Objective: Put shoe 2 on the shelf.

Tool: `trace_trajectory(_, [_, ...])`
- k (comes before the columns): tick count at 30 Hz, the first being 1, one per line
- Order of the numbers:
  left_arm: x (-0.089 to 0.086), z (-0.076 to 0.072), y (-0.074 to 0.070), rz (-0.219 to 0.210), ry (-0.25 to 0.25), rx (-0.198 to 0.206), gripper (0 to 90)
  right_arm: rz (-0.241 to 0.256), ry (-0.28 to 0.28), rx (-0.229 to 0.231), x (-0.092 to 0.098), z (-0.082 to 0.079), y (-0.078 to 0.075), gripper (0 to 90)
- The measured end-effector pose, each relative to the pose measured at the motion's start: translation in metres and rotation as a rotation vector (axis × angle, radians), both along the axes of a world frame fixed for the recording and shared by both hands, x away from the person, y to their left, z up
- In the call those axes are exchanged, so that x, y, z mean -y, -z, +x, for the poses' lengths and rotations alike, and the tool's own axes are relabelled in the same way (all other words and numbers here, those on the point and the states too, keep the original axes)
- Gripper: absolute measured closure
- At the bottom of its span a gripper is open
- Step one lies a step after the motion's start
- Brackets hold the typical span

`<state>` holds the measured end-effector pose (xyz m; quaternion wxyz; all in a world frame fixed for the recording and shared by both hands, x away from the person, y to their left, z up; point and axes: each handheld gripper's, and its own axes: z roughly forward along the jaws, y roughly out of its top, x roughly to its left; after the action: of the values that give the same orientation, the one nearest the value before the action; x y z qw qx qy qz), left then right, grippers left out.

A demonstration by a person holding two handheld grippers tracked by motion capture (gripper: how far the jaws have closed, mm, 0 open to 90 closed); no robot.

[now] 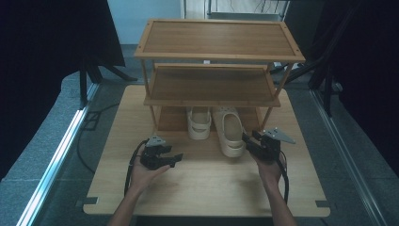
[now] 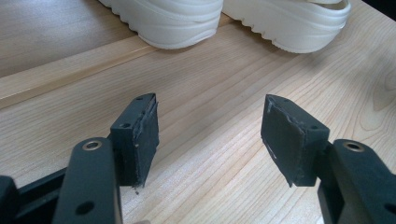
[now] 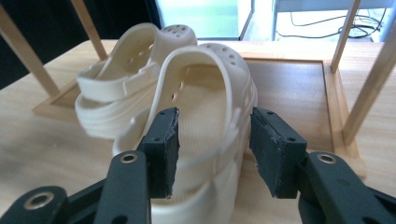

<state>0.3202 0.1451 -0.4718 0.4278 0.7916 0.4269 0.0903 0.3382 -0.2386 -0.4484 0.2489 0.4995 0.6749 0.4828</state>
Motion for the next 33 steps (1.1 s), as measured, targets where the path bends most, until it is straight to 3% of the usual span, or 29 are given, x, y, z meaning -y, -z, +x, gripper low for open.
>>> trace_trajectory(6, [0.001,0.000,0.000,0.004,0.002,-0.002,37.2,-0.023,-0.042,-0.021,0.008,-0.020,0.005,61.3])
trace_trajectory(14, [0.002,-0.001,0.001,0.008,0.004,-0.002,37.2,-0.080,-0.133,-0.090,0.012,-0.040,0.025,82.3])
trace_trajectory(23, [0.004,-0.001,0.002,0.011,0.006,-0.004,37.2,-0.126,-0.177,-0.131,0.007,-0.041,0.036,89.5])
trace_trajectory(28, [0.003,-0.001,0.002,0.012,0.006,-0.005,37.2,-0.155,-0.204,-0.150,-0.006,-0.034,0.042,89.6])
trace_trajectory(33, [0.002,0.000,0.003,0.011,0.006,-0.007,37.2,-0.178,-0.195,-0.152,-0.010,-0.026,0.045,89.6])
